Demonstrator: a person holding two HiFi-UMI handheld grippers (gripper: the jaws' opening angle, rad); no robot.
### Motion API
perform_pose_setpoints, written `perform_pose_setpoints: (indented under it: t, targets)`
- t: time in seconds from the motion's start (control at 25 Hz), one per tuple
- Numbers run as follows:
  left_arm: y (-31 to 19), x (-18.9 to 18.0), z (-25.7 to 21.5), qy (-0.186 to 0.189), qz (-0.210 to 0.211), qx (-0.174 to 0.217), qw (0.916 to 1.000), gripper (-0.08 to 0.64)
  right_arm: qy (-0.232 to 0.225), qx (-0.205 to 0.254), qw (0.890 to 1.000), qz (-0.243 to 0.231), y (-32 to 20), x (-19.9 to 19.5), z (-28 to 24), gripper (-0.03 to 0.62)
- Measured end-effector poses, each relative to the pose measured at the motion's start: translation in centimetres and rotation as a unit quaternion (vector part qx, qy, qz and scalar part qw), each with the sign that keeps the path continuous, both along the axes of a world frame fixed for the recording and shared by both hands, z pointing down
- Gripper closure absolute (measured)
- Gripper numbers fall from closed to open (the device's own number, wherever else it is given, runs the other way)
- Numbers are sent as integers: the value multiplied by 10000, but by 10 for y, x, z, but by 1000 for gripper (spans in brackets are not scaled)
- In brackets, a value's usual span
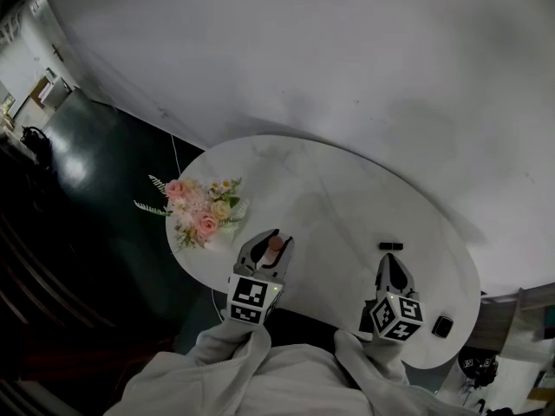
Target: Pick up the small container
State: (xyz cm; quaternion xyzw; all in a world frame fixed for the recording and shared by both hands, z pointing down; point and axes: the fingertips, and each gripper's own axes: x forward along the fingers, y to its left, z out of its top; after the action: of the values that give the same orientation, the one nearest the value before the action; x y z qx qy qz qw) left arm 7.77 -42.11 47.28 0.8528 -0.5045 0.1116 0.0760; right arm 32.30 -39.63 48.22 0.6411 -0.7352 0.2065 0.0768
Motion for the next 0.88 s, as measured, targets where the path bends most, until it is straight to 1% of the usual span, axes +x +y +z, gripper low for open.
perform_pose_setpoints:
  t: [0.24,0.48,0.88]
  targets:
    - [0,8,1,51,101,19,9999,437,41,49,10000,-40,7,-4,-2,543]
    - [1,11,6,21,151,-56,9999,437,8,-23,10000,-38,9,-4,2,543]
    - [0,8,10,29,85,-128,9999,437,-35,-111,9998,-142,7,-10,7,543]
